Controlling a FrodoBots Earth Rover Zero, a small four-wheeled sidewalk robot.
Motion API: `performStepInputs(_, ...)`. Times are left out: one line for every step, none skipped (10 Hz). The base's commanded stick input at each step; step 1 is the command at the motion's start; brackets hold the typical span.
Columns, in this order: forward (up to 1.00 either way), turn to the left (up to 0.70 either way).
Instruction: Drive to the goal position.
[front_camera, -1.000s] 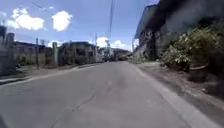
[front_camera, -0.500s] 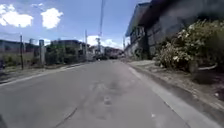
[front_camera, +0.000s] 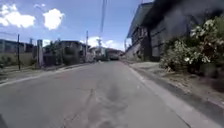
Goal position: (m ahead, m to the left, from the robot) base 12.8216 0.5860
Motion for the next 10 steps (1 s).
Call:
performStepInputs(0.85, 0.00)
performStepInputs(0.85, -0.28)
performStepInputs(0.85, -0.34)
performStepInputs(0.85, -0.34)
performStepInputs(0.85, -0.34)
performStepInputs(0.85, -0.34)
performStepInputs(0.85, -0.34)
performStepInputs(0.85, -0.28)
performStepInputs(0.85, -0.18)
performStepInputs(0.85, -0.08)
